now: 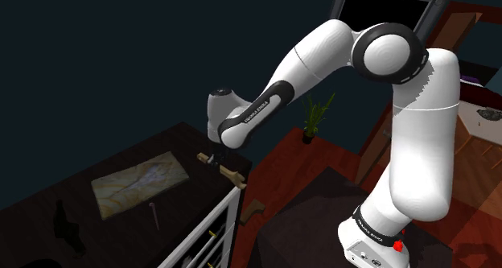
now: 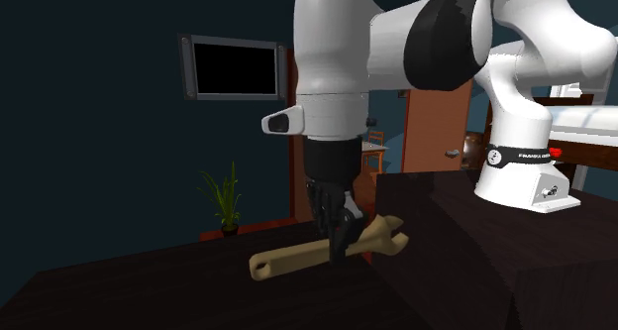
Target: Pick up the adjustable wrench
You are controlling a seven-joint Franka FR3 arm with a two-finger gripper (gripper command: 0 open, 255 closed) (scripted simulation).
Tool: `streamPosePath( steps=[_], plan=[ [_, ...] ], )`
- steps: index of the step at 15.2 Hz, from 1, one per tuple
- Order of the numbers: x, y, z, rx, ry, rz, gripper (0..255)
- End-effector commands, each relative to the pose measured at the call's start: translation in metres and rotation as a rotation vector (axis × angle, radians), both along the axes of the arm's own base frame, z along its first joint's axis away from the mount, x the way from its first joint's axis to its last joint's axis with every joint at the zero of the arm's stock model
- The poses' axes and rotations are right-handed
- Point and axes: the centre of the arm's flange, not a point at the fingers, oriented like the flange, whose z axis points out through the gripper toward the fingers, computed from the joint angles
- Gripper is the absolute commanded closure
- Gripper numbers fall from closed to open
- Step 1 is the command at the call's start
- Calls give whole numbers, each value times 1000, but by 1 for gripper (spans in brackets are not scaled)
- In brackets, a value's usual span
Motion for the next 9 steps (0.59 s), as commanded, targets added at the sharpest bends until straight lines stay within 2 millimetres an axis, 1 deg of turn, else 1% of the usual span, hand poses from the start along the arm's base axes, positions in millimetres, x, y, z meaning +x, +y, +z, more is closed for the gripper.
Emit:
streamPosePath(
  steps=[1, 9],
  plan=[
    [0, 0, 11, 0, 0, 0, 255],
    [0, 0, 53, 0, 0, 0, 255]
  ],
)
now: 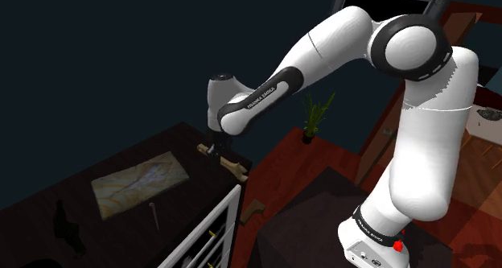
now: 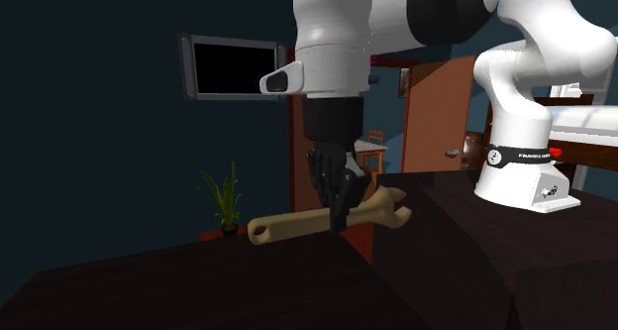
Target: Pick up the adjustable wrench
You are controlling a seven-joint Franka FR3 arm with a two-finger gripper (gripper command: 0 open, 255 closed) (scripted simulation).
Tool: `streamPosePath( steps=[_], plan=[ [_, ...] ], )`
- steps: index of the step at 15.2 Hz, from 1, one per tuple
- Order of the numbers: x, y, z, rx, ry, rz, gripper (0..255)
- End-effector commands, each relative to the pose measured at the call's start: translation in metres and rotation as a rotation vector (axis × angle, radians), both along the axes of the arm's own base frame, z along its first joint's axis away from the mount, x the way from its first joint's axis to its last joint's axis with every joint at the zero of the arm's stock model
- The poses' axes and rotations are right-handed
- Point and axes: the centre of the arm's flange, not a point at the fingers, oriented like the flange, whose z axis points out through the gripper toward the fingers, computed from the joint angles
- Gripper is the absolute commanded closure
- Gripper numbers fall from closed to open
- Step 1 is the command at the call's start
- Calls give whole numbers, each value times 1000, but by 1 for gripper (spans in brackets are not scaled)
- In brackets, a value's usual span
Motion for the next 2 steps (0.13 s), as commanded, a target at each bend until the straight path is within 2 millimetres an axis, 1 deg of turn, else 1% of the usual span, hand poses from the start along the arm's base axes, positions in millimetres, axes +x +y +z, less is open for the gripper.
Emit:
streamPosePath(
  steps=[1, 2],
  plan=[
    [0, -1, 5, 0, 0, 0, 255],
    [0, -1, 5, 0, 0, 0, 255]
  ],
)
